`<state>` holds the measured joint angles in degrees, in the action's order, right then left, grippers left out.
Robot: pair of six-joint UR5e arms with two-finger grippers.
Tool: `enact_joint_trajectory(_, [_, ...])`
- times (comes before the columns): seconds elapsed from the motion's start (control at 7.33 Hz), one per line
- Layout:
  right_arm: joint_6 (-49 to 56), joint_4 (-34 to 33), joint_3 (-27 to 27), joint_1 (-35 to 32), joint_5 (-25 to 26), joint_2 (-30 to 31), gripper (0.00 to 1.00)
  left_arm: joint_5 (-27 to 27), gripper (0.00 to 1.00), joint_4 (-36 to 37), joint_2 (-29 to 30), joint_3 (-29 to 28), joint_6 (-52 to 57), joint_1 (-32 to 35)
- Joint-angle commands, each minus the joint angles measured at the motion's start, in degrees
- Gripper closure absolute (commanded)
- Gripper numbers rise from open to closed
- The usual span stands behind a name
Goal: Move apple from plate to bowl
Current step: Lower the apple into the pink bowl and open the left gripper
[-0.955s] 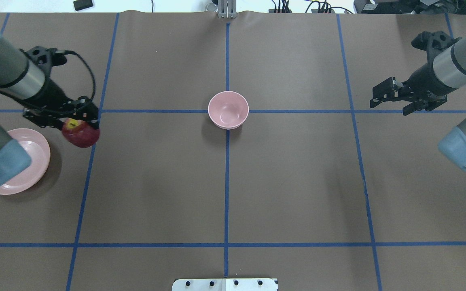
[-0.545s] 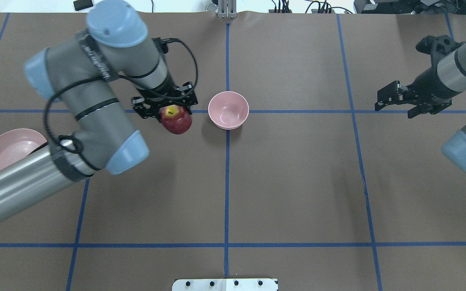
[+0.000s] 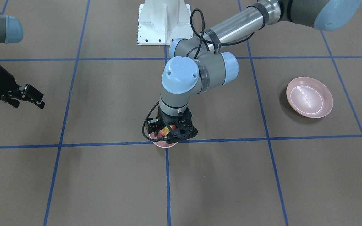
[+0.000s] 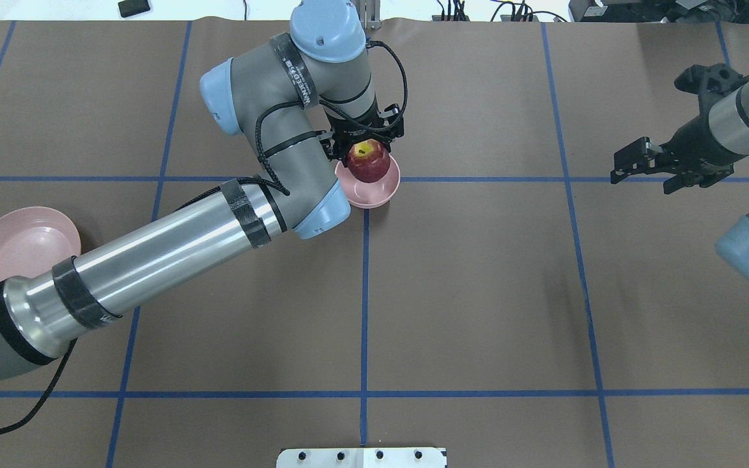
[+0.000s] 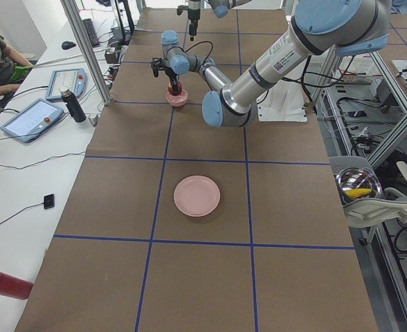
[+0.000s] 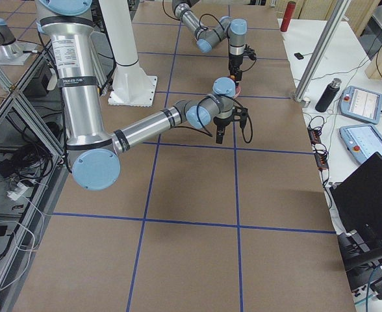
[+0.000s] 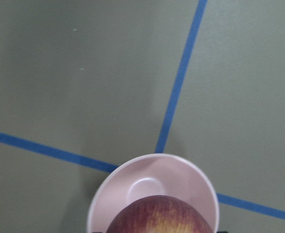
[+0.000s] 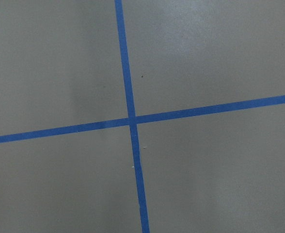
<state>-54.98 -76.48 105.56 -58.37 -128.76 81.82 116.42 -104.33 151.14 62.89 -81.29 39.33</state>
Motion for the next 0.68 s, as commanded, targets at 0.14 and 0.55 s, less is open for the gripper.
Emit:
enact_joint_trajectory(0.14, [0.1,0.0,-0.2,0.1,0.1,0.0,0.0,-0.1,1.0,-1.5,-0.5,-1.3,0.0,-1.8])
enact_joint_trajectory(0.55, [0.1,0.0,-0.3,0.0,0.1,0.0,0.0,-0.2,0.91,-2.9,-1.0,-1.4,0.1,-1.8])
